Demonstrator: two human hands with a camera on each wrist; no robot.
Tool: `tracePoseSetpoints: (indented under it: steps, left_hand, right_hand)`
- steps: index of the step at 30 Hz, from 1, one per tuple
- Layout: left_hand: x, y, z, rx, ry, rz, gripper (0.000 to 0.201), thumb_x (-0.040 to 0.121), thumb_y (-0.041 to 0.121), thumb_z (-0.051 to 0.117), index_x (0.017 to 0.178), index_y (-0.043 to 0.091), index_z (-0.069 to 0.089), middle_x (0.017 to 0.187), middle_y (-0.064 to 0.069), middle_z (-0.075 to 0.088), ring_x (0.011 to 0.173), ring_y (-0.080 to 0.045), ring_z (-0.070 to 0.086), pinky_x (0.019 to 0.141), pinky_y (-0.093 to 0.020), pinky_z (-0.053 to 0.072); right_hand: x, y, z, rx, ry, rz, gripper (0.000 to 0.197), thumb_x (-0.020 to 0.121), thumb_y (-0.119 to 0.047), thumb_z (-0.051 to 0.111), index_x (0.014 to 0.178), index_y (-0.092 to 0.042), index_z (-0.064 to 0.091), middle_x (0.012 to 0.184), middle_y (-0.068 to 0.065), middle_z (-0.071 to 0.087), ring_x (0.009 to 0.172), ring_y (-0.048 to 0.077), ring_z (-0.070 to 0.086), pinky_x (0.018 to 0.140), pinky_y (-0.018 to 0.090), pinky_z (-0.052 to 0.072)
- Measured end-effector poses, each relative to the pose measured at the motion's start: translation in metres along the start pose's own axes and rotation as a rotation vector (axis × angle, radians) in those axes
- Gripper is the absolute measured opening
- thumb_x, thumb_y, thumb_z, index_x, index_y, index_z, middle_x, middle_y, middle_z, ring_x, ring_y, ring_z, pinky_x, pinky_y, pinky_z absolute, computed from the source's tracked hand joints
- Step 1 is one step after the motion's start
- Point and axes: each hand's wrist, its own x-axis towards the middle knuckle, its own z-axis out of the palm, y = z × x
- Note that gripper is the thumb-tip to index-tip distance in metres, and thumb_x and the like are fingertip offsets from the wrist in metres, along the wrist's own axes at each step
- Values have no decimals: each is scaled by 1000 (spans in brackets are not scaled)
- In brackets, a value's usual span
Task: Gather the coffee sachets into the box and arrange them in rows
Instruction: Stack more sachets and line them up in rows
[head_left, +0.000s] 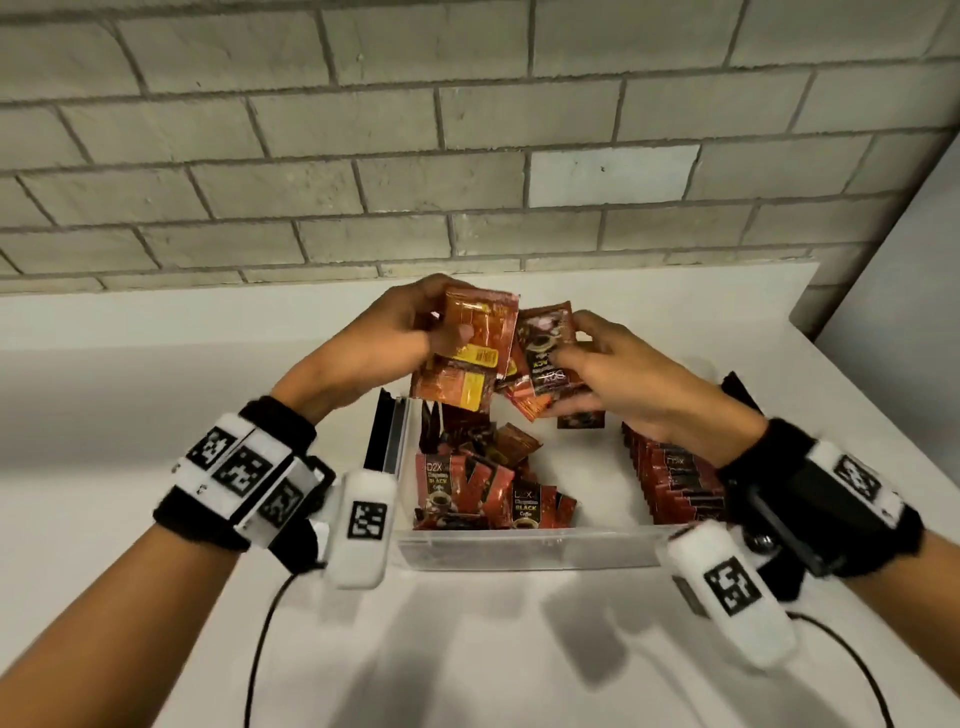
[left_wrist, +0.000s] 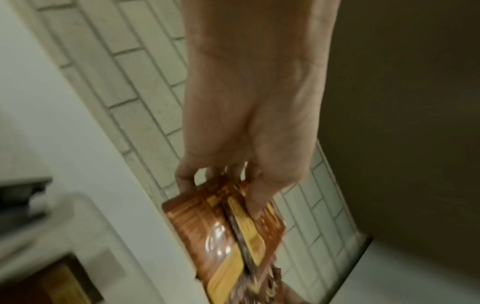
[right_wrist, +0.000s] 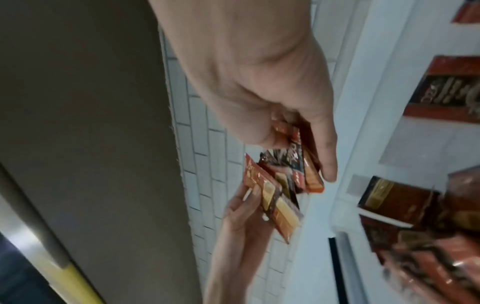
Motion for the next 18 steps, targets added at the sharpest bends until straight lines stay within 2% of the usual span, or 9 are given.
tracePoseSetpoints:
  steps: [3,5,7,9,10,11,13,16,18]
  left_hand:
    - [-16,6,23,-212,152,-9,35,96,11,49,129,20,47,113,3,62,99,-8,62,70,-13,54]
    - [-24,7,40,-388,220,-20,38,97,9,46,132,22,42,115,6,59,99,-6,61,69,-15,54]
    - [-31,6,56,-504,282,-35,37,98,10,44,133,23,39,116,7,58,98,-6,63,70,-20,55]
    - [-38,4,71,-587,312,-52,35,99,13,44,132,24,38,117,5,58,95,-6,66,71,-24,56]
    - [-40,2,79,-609,321,-54,35,99,14,44,132,24,37,117,4,59,97,-6,66,73,-27,57]
    - [-43,2,86,-611,329,-50,35,99,15,44,132,23,36,118,2,59,100,-8,65,75,-29,57]
    - [-49,0,97,-558,361,-40,33,100,16,44,131,23,34,117,1,59,106,-13,63,77,-29,56]
    - [-56,-4,106,-571,397,-74,30,99,15,43,125,28,36,112,4,60,101,-14,63,76,-35,56]
    - [-59,-4,110,-605,409,-125,30,99,13,43,123,30,36,109,3,61,99,-13,63,84,-39,54]
  right_hand:
    - [-17,3,9,191,29,-42,36,102,-14,32,137,-21,34,141,8,45,113,30,59,74,43,59]
    - [-24,5,15,246,55,-57,33,103,-17,29,135,-22,35,137,11,49,107,30,62,73,45,59]
    - [-31,6,21,242,86,-75,32,102,-32,32,132,-21,35,134,9,51,102,27,63,77,51,57]
    - [-35,11,26,219,78,-67,67,87,-60,43,142,-29,23,140,-1,45,106,22,61,82,51,56]
    - [-38,15,28,162,68,-74,82,76,-68,49,143,-33,18,139,-6,46,108,18,60,85,51,55]
    - [-41,18,31,87,71,-101,88,68,-73,56,139,-36,20,136,-7,50,110,17,60,88,51,53]
    - [-45,25,34,5,92,-144,82,65,-67,66,127,-28,30,121,-5,61,105,18,64,86,51,54]
    - [-50,32,34,50,79,-174,51,83,-34,64,120,-16,34,106,-6,65,89,18,70,76,50,58]
    - [-55,36,34,-77,86,-223,42,88,-30,62,116,-16,36,102,-8,66,87,11,69,76,37,59]
